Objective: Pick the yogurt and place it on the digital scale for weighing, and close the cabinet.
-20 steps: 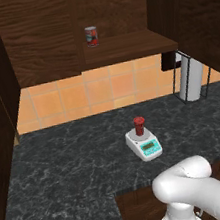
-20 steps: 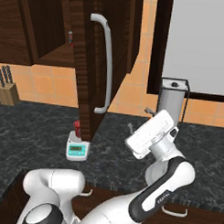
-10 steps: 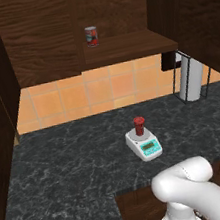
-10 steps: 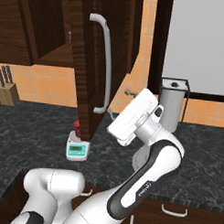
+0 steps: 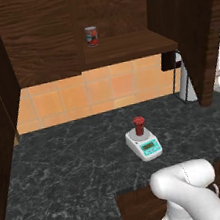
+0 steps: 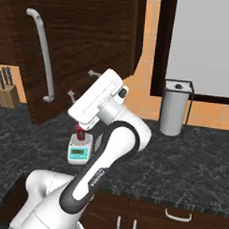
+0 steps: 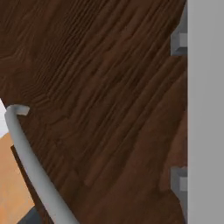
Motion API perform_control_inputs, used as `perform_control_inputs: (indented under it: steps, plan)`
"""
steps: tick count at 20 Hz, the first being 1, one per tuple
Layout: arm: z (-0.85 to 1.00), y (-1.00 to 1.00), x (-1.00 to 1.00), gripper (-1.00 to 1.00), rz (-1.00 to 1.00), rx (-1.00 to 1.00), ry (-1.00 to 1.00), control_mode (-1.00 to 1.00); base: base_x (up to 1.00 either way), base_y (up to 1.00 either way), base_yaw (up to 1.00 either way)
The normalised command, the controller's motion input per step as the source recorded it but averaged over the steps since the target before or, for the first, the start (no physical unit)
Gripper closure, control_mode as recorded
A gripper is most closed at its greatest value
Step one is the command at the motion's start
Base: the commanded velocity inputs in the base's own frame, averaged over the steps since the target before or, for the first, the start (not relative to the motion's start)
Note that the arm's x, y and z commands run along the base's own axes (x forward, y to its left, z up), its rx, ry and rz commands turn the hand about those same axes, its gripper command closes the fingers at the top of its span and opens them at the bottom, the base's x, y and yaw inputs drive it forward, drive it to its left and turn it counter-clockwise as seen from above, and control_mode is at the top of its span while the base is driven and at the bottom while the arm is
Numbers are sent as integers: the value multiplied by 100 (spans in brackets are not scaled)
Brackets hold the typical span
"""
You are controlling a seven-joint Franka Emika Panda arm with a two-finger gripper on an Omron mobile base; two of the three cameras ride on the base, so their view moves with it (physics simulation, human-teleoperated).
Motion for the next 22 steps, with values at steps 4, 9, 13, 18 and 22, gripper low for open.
perform_control_inputs:
  steps: [4, 9, 13, 18, 22]
  plan:
    - [14, 100, 27, -100, -9, -26, 8, -100, 0, 0, 0]
    - [0, 100, 76, -100, -20, -31, 14, -100, 0, 0, 0]
    - [0, 69, 73, -100, -13, -20, 13, -100, 0, 0, 0]
    - [-1, 62, 83, -100, -13, -15, 4, -100, 0, 0, 0]
    - [-18, 54, 90, -100, -19, -8, -6, -100, 0, 0, 0]
